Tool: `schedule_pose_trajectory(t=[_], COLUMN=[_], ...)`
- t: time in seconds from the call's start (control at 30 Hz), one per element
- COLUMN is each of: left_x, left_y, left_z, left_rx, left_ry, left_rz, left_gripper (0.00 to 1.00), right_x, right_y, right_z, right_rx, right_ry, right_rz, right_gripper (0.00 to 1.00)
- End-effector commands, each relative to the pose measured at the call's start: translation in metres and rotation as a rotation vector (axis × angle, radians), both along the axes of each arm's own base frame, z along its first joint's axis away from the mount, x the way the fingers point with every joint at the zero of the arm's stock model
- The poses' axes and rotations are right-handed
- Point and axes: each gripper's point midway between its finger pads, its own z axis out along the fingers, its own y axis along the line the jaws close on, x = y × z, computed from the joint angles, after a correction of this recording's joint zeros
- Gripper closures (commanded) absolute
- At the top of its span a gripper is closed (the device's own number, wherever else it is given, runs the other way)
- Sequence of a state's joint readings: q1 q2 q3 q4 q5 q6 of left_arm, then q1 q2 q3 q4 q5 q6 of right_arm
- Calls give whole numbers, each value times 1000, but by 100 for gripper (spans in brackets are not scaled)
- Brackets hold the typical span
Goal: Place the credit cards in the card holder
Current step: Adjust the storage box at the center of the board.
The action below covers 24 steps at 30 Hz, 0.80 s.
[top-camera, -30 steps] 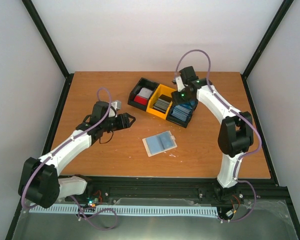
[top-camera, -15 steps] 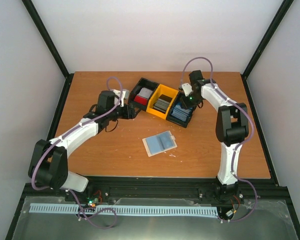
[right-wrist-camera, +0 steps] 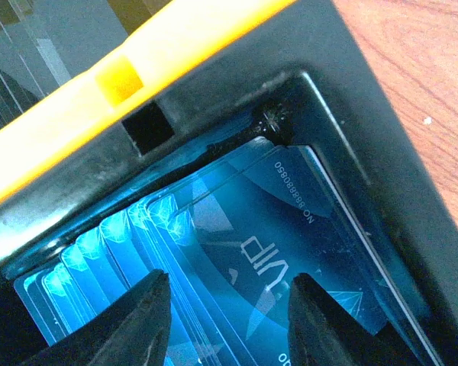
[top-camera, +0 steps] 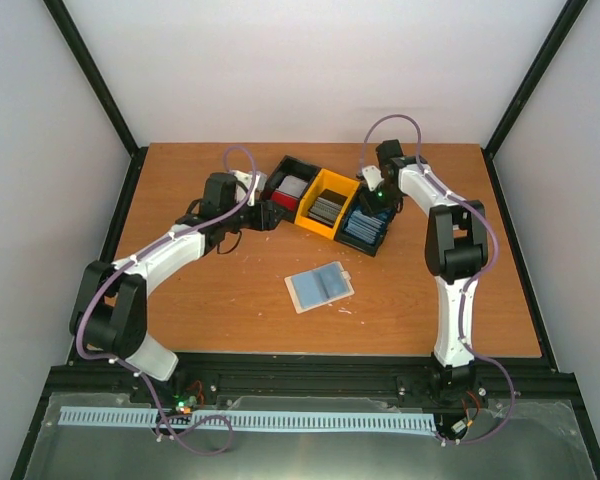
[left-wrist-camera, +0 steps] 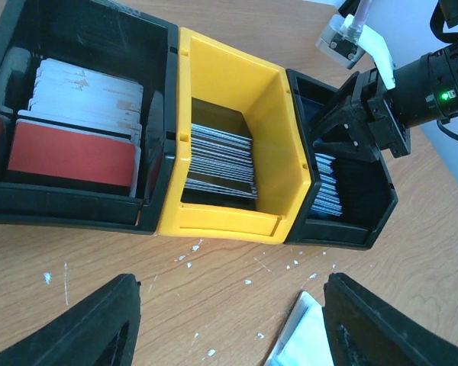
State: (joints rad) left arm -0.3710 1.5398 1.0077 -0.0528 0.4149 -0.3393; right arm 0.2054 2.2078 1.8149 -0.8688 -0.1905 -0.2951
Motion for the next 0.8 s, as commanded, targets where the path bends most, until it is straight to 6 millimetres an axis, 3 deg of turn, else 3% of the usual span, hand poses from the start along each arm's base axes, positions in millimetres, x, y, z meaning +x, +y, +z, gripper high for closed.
schedule_pose_trajectory(t=[0.0, 0.57, 0.77], left_x=[12, 11, 10], left_y=[-3, 0, 0], left_z=[17, 4, 5], left_rx=[2, 34, 35], left_ry=[-69, -40, -44], left_rz=[-18, -12, -15], left_gripper=[33, 37, 37], right_x=[-1, 4, 10], right_y=[-4, -16, -17], right_z=[-10, -28, -16], right_rx=[-7, -100, -109], right_ry=[32, 43, 13], right_rz=[-2, -51, -73], right_gripper=[55, 54, 58])
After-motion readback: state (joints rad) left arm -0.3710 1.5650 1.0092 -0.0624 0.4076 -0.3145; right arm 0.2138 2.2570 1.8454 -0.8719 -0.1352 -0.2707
